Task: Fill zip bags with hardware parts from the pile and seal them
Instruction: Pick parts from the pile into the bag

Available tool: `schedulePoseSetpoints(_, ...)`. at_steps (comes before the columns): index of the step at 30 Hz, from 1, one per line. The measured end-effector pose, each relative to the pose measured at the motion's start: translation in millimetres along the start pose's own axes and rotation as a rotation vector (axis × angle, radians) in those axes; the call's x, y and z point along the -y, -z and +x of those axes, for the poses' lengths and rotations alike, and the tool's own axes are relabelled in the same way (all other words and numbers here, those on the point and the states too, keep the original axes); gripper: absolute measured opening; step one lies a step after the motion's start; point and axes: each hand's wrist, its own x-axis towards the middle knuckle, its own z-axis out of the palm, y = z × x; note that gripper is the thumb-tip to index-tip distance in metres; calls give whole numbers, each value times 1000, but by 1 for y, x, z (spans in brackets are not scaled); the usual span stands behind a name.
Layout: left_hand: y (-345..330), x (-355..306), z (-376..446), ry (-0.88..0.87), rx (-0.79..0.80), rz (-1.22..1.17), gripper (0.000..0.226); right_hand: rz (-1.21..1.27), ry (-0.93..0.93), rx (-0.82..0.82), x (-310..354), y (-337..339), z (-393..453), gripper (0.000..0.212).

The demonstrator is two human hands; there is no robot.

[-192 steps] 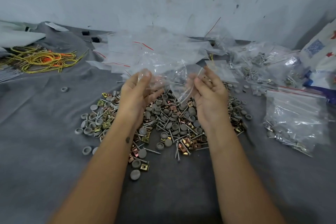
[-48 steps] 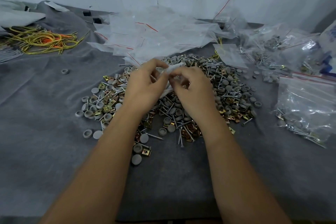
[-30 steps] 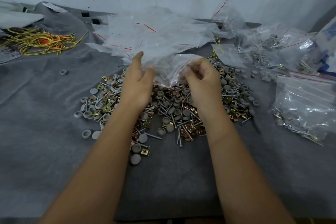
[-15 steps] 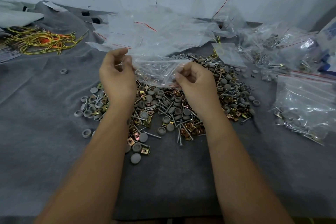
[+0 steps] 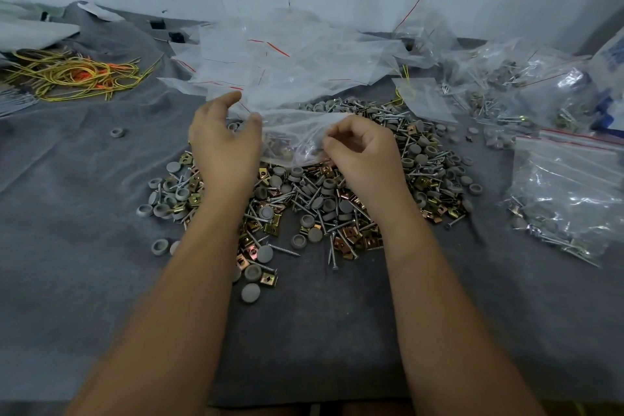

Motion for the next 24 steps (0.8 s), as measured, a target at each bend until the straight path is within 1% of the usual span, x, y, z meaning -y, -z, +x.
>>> schedulePoseSetpoints(1, 0, -3, -3, -87, -19, 90, 32, -60, 4, -11, -2, -1, 0, 15)
schedulePoseSetpoints(2, 0, -5, -6, -173, -37, 119, 28, -102, 8, -17, -3, -2, 0, 13)
schedulePoseSetpoints(3, -1, -8, -9, -241, -24, 73, 24, -132, 17, -24, -5, -3, 0, 10)
schedulePoseSetpoints(5, -1, -13, -15, -304, 103, -117, 18, -196, 57, -49, -6, -4, 1, 7)
schedulePoseSetpoints(6, -2, -15, -17, -329, 188, -153, 16, -231, 80, -66, -7, -5, 1, 7)
schedulePoseSetpoints(7, -3, -16, -19, -374, 267, -134, 16, -257, 99, -83, -8, -5, 2, 6)
schedulePoseSetpoints(9, -5, -16, -21, -469, 380, -31, 25, -262, 120, -112, -9, -5, 3, 4)
schedulePoseSetpoints(11, -9, -13, -21, -545, 413, 74, 36, -248, 130, -128, -10, -5, 2, 5)
schedulePoseSetpoints(13, -11, -10, -21, -592, 416, 133, 41, -242, 137, -126, -11, -6, 2, 6)
schedulePoseSetpoints(15, -13, -9, -21, -590, 409, 149, 37, -247, 144, -115, -11, -7, 2, 13)
schedulePoseSetpoints(17, -14, -7, -19, -538, 384, 114, 25, -248, 140, -114, -11, -7, 3, 12)
schedulePoseSetpoints(20, -14, -5, -17, -433, 274, 20, 10, -272, 132, -147, -12, -7, 4, 12)
schedulePoseSetpoints(22, -13, -5, -16, -399, 206, -8, 8, -297, 140, -150, -12, -8, 3, 11)
schedulePoseSetpoints(24, -12, -5, -16, -401, 188, 4, 10, -351, 153, -137, -11, -8, 3, 11)
